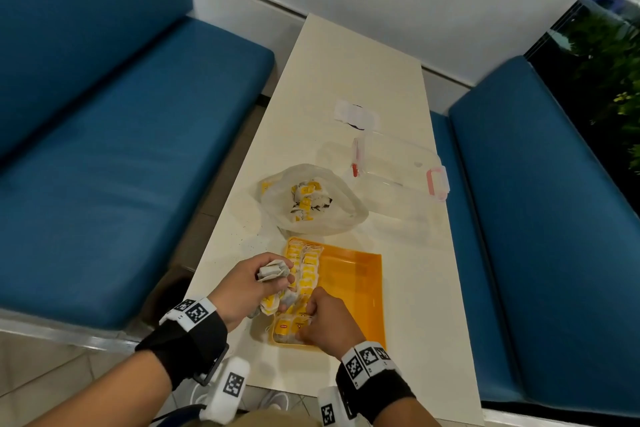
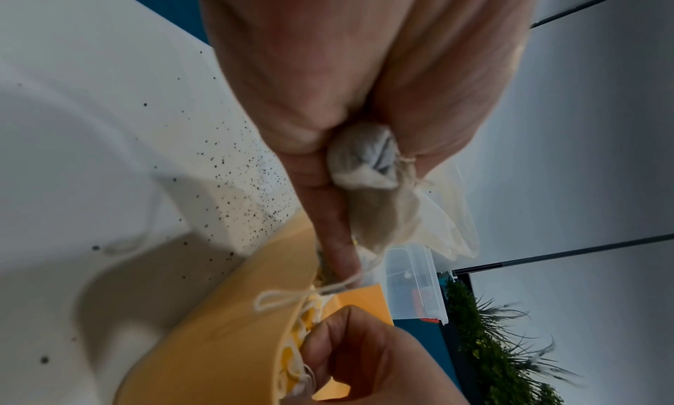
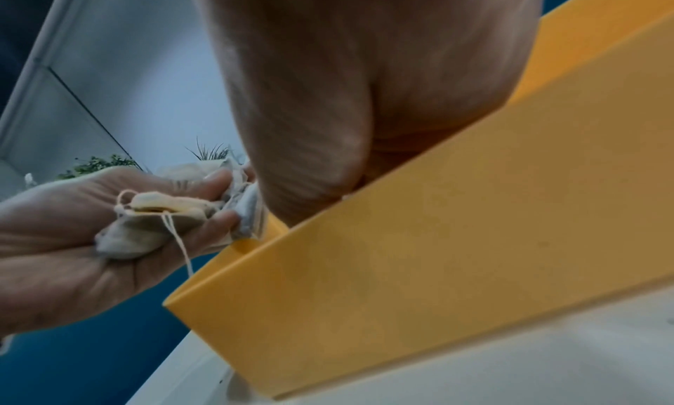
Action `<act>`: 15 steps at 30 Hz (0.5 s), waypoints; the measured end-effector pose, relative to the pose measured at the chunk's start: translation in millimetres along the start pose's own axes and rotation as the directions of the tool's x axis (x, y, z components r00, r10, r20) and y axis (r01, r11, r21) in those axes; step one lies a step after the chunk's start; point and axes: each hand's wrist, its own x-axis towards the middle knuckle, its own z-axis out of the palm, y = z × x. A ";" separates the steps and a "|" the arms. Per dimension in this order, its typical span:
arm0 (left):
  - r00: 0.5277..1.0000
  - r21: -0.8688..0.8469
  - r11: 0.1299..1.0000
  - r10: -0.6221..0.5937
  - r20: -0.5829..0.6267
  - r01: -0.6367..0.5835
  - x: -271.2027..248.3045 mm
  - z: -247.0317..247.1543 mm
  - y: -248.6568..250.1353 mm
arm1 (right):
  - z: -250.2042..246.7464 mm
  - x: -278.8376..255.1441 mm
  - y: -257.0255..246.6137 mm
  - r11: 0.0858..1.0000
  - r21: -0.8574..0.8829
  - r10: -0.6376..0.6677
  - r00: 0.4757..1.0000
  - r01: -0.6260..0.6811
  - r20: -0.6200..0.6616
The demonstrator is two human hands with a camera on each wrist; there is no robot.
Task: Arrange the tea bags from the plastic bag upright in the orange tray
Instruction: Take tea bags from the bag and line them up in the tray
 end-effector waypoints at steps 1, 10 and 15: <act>1.000 -0.012 1.000 -0.005 -0.003 0.005 -0.1 -0.1 0.1 | 0.4 0.0 -1.6 1.000 0.004 0.005 1.000 -0.005 0.000; 0.989 -0.430 0.893 -0.148 -0.003 0.133 7.0 4.0 13.0 | -45.2 -29.5 -32.5 0.929 0.052 -0.339 0.899 0.367 -0.278; 0.983 -0.529 0.832 -0.184 0.022 0.167 10.9 10.7 23.7 | -56.9 -38.9 -47.2 0.832 0.097 -0.485 0.800 0.547 -0.353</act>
